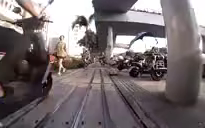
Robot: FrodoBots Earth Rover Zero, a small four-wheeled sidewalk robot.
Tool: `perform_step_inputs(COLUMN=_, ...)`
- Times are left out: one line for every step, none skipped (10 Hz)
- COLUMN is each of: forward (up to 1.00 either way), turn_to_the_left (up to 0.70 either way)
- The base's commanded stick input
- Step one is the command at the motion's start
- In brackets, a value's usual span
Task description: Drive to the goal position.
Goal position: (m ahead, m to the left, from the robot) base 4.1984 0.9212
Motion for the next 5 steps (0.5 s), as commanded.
perform_step_inputs(forward=0.45, turn_to_the_left=0.00)
perform_step_inputs(forward=0.45, turn_to_the_left=0.00)
perform_step_inputs(forward=0.45, turn_to_the_left=0.00)
perform_step_inputs(forward=0.45, turn_to_the_left=0.00)
perform_step_inputs(forward=0.45, turn_to_the_left=0.00)
